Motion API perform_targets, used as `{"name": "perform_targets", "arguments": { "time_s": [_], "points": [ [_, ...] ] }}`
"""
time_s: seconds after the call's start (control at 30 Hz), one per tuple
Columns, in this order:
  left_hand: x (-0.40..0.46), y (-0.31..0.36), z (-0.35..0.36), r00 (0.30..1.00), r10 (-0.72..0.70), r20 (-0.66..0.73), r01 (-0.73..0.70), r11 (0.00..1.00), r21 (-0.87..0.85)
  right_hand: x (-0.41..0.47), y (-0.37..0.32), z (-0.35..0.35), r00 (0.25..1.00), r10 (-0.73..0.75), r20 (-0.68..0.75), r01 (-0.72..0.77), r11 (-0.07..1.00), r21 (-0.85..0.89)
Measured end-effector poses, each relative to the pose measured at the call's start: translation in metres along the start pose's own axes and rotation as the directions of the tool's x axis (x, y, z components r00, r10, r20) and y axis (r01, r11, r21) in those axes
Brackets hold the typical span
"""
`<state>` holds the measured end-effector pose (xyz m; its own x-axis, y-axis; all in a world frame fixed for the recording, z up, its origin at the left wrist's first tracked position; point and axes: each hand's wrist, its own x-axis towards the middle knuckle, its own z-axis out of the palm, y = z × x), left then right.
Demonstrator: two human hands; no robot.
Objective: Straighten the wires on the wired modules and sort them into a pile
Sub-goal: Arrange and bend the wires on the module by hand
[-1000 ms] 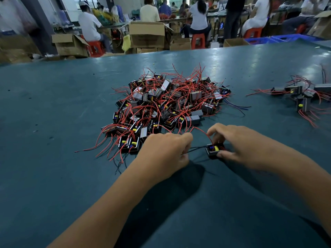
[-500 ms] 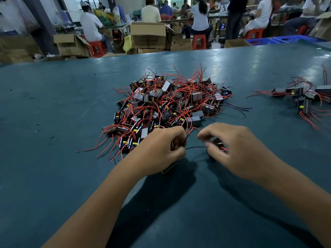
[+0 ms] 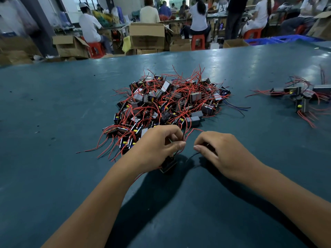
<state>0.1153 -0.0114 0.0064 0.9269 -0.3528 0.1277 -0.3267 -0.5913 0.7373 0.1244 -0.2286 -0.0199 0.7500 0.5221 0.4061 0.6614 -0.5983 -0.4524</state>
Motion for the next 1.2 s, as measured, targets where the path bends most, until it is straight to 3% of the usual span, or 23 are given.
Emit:
{"name": "perform_targets", "arguments": {
  "time_s": [0.1, 0.23, 0.57, 0.7, 0.83, 0.97, 1.2],
  "points": [
    [0.002, -0.003, 0.002, 1.000, 0.001, -0.029, -0.001, 1.000, -0.010, 0.000, 0.002, -0.002, 0.996, 0.034, 0.078, -0.039, 0.997, 0.060],
    [0.003, -0.004, 0.003, 0.998, 0.022, -0.055, -0.024, 0.999, -0.042, 0.000, 0.006, -0.008, 0.976, -0.070, 0.207, 0.071, 0.997, 0.006],
    [0.004, -0.003, 0.011, 0.995, 0.045, -0.084, -0.061, 0.979, -0.193, 0.000, 0.000, -0.004, 0.955, -0.219, 0.203, 0.236, 0.970, -0.066],
    [0.004, -0.003, 0.012, 0.995, 0.031, -0.093, -0.052, 0.972, -0.229, -0.003, -0.002, 0.001, 0.999, 0.011, 0.038, -0.017, 0.988, 0.151],
    [0.005, -0.003, 0.014, 0.995, 0.037, -0.091, -0.058, 0.967, -0.246, 0.000, -0.002, 0.007, 0.972, 0.216, -0.093, -0.159, 0.895, 0.417],
    [0.005, -0.004, 0.019, 0.996, 0.041, -0.081, -0.058, 0.976, -0.212, 0.000, -0.001, 0.010, 0.948, 0.303, -0.098, -0.198, 0.801, 0.566],
    [0.006, -0.004, 0.024, 0.991, 0.057, -0.122, -0.076, 0.985, -0.156, -0.002, -0.002, 0.012, 0.920, 0.371, -0.126, -0.218, 0.752, 0.622]
  ]
}}
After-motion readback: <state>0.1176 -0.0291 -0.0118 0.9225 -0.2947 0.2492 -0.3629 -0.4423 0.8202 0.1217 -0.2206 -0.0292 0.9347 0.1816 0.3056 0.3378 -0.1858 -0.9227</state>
